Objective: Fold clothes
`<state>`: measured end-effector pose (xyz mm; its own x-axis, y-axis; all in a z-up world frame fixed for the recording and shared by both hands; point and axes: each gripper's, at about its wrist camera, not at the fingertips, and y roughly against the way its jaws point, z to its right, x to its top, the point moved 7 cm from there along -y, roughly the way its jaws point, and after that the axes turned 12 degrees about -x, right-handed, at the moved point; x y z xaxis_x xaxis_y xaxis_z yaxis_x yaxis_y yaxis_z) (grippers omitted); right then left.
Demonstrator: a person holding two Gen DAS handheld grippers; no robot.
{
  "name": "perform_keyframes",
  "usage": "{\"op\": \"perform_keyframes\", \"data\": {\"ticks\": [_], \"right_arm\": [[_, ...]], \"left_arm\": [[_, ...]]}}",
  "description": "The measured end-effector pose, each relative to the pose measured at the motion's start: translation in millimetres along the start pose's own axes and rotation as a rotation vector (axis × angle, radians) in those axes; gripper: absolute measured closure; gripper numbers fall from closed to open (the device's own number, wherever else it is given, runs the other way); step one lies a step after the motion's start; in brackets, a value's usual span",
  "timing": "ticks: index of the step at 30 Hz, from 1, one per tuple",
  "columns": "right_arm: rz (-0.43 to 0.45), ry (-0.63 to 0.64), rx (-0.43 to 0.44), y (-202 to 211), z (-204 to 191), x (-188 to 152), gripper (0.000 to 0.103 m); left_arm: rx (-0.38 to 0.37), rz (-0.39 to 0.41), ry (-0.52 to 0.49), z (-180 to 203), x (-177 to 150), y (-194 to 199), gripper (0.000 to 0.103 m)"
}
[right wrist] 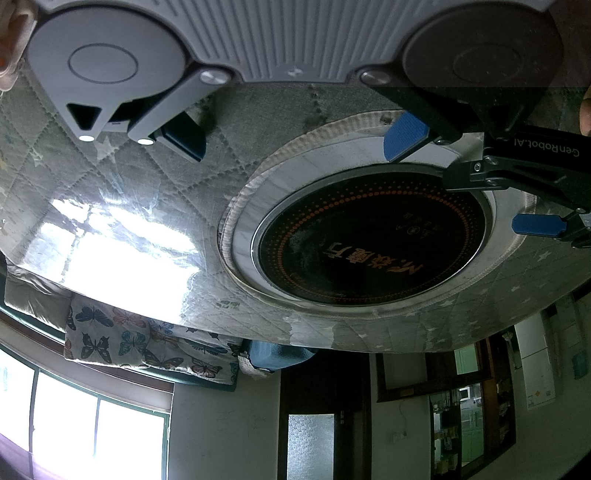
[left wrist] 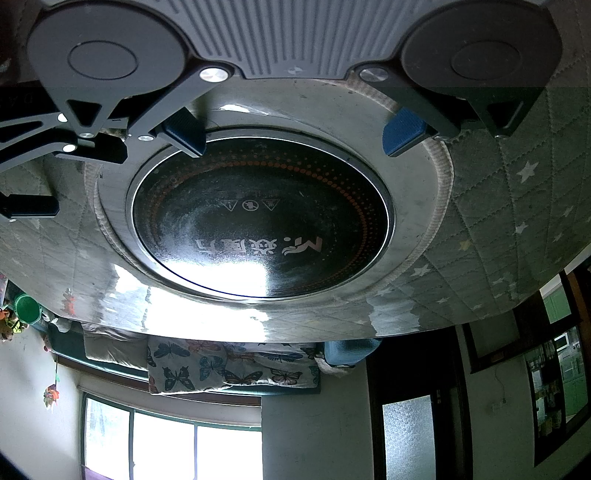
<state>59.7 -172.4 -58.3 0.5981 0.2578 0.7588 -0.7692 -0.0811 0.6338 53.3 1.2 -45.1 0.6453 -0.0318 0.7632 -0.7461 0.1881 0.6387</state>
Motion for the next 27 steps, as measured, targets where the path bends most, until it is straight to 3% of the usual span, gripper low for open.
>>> {"op": "perform_keyframes", "data": {"ticks": [14, 20, 27], "right_arm": [[0.005, 0.002, 0.001, 2, 3, 0, 0.0], [0.047, 0.025, -0.03, 26, 5, -1, 0.0], [0.077, 0.001, -0.102, 68, 37, -7, 0.0]], "left_arm": [[-0.003, -0.008, -0.016, 5, -1, -1, 0.0], [-0.009, -0.059, -0.059, 13, 5, 1, 0.0], [-0.139, -0.088, -0.086, 46, 22, 11, 0.0]]}}
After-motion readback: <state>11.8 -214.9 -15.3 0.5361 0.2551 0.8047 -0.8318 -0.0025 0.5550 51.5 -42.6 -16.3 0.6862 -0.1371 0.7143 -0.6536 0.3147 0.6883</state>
